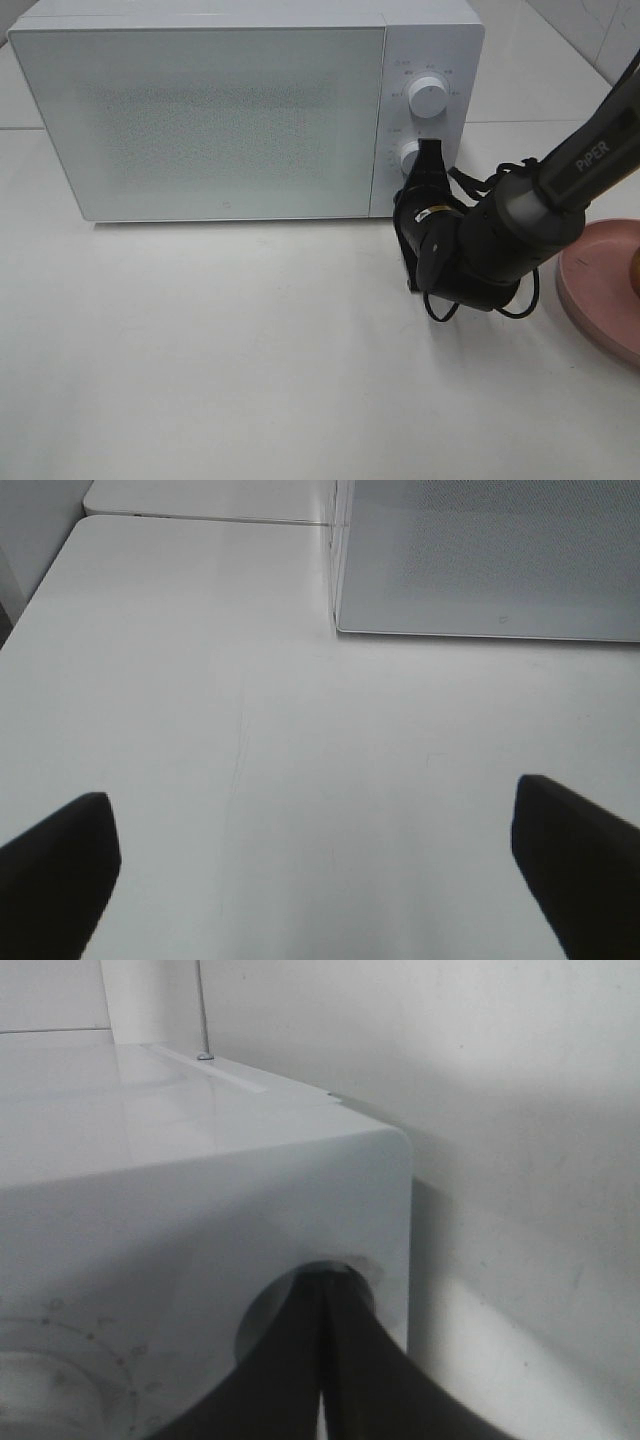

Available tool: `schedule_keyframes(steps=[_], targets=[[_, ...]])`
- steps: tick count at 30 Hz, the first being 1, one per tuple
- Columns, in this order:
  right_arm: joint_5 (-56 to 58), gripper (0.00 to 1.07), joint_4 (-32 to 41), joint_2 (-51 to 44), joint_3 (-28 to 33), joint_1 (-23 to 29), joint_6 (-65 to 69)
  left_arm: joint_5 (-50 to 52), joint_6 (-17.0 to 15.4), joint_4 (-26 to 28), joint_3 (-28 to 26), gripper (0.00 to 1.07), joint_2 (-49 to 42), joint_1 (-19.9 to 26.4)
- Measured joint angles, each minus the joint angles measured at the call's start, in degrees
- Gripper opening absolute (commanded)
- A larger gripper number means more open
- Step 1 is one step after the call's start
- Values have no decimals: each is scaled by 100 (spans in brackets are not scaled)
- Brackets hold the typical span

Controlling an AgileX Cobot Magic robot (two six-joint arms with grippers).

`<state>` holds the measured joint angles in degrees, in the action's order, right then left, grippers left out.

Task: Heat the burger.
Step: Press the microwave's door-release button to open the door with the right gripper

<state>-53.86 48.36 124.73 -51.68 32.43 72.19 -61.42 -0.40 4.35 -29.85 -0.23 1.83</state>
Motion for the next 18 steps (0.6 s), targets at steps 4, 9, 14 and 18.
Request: schedule_keyframes(steps=[4, 9, 14, 18], targets=[[-63, 0, 57, 69, -120, -11, -52, 0, 0, 0, 0, 100, 0, 0], [-17, 0, 80, 80, -160, -23, -97, 0, 0, 0, 0, 100, 0, 0], [6, 0, 57, 80, -166, -40, -115, 0, 0, 0, 0, 100, 0, 0], [34, 0, 46, 80, -166, -52, -126, 0, 0, 0, 0, 100, 0, 0]])
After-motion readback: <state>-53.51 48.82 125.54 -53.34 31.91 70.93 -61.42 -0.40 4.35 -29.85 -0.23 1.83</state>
